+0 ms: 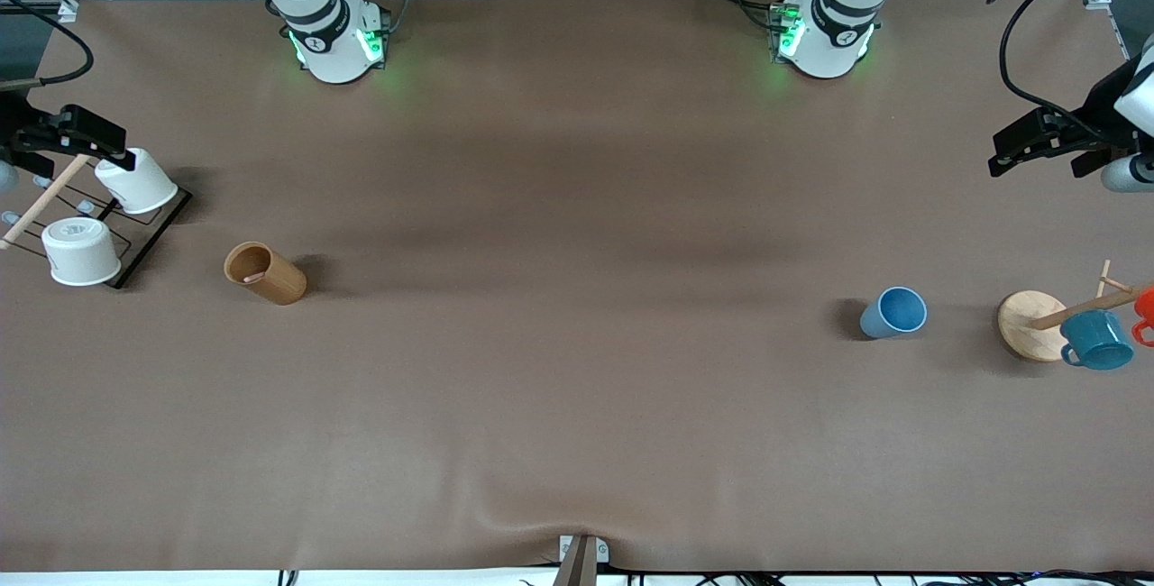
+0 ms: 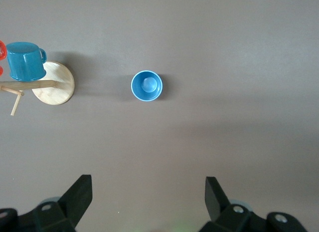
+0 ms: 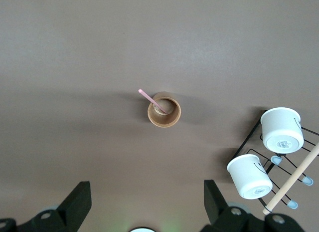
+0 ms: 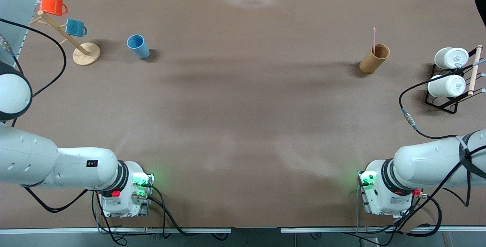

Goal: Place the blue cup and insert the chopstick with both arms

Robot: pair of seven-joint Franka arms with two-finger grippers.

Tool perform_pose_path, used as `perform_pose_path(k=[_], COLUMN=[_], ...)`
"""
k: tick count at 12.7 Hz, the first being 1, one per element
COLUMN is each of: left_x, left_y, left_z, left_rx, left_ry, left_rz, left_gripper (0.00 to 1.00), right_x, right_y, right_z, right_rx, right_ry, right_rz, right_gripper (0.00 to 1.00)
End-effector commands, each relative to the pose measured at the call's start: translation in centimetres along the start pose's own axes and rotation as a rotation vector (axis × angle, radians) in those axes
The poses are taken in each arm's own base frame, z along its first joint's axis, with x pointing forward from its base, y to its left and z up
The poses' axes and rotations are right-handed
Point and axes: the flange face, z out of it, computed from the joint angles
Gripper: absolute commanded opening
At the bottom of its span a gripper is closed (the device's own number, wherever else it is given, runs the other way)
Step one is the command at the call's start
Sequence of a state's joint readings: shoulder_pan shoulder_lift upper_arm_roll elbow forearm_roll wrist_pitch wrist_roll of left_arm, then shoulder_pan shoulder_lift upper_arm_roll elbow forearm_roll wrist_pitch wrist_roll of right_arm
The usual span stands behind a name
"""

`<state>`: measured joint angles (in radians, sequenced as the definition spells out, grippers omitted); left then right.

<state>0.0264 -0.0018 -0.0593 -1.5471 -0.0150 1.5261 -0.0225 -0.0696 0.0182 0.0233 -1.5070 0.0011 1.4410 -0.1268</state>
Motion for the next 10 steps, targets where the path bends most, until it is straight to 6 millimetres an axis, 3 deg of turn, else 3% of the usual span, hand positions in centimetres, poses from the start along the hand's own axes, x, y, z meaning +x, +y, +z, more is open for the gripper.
perform_pose_path(k=[1, 4, 10], left_x=[-0.6, -0.2, 0.8], left_y=[0.2, -0.2, -0.6], left_z=[-0.8, -2.1, 1.2], left_rx=[-0.002, 0.007, 0.017], left_ry=[0.005, 0.035, -0.026], left_rz=[-0.002, -0.007, -0.007], left_gripper=[1.00, 1.00, 1.00], right_x=[0.0, 0.1, 0.4], right_y=[-0.2, -0.1, 0.0], right_z=[-0.2, -0.2, 0.4], right_rx=[0.013, 0.012, 0.015], right_ry=[-0.005, -0.005, -0.014], right_rz=[-0.003, -0.002, -0.001], right_gripper=[1.00, 1.00, 1.00])
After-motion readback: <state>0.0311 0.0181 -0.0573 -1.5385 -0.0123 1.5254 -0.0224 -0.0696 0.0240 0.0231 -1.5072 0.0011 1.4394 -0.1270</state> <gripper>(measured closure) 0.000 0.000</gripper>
